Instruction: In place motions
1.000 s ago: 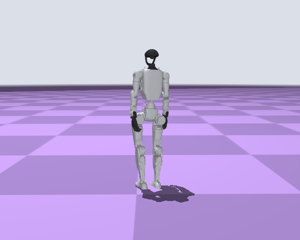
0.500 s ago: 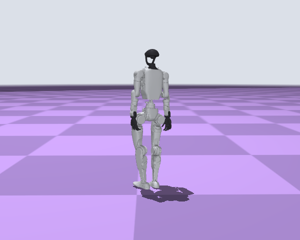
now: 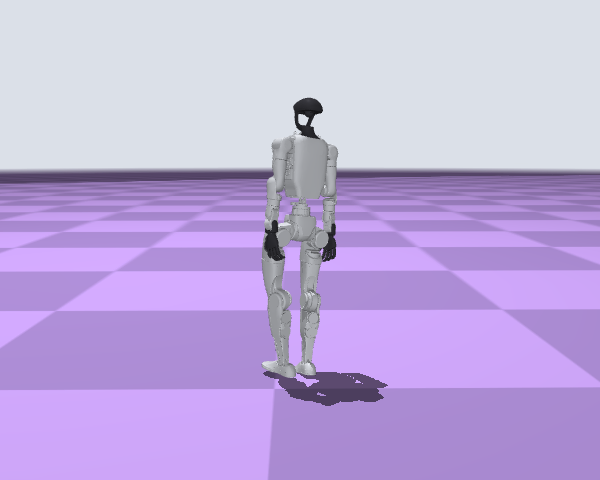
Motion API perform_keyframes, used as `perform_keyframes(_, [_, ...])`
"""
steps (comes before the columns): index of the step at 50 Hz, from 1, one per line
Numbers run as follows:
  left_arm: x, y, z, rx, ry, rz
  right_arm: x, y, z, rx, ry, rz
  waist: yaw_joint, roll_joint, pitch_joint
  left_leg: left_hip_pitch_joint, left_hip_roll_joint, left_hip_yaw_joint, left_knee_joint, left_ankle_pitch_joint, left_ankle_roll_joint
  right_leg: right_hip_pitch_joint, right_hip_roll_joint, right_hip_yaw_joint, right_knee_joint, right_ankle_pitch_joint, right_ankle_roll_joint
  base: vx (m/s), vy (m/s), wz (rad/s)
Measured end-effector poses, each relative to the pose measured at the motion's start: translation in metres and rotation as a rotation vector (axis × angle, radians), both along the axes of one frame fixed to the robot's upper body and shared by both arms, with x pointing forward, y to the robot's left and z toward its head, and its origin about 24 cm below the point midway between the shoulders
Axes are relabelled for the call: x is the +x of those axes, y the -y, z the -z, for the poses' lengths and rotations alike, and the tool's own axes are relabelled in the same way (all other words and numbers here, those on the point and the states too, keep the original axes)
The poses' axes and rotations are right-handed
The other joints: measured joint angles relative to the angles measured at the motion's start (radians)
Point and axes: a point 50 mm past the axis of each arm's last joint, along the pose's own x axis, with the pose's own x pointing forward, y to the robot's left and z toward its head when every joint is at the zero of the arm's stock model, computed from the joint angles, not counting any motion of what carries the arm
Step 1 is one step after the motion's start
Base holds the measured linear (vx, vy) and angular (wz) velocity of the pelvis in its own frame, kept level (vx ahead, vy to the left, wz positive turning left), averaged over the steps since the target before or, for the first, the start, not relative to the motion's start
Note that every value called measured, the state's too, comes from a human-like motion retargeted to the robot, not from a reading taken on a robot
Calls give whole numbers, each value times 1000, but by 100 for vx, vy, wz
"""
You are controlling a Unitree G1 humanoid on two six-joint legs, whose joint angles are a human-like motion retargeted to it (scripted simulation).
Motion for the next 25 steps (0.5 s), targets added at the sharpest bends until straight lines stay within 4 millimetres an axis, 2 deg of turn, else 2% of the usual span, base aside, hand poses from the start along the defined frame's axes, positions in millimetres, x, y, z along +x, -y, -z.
perform_keyframes(7, [28,-5,0,8,109,59,4,4,0,-9,10,-36,8,3,20,-43,-14,2,29,-7,-14,-5,-38,-109,-5,-4,-4,-6,5,79])
perform_keyframes(10, [37,-6,-1,23,143,79,-5,7,-1,-9,-16,-37,14,-7,18,-34,40,213,41,-39,-36,-1,-63,-189,-9,-13,-2,2,8,166])
perform_keyframes(13, [37,-4,-1,26,148,79,-21,11,-2,-22,-70,-46,12,-16,4,8,106,502,34,-41,-58,4,-85,-278,-8,-27,-3,9,9,202])
perform_keyframes(17, [31,-5,0,42,125,47,-39,13,-4,-34,-133,-46,-20,-42,-22,34,163,769,63,-28,-57,12,-122,-390,3,-59,-13,13,5,226])
perform_keyframes(20, [24,-9,0,68,86,19,-48,12,-5,-29,-162,-22,-57,-52,-47,17,200,846,107,-24,-35,16,-141,-483,12,-84,-15,17,0,244])
perform_keyframes(23, [15,-13,-1,94,35,-17,-54,9,-6,-28,-180,9,-58,-55,-58,8,215,845,97,-1,-26,31,-133,-543,12,-107,-17,31,3,190])
perform_keyframes(25, [8,-14,-1,105,5,-50,-55,9,-6,-29,-187,24,-26,-39,-53,16,221,811,43,75,-67,47,-104,-564,12,-124,-20,39,8,86])
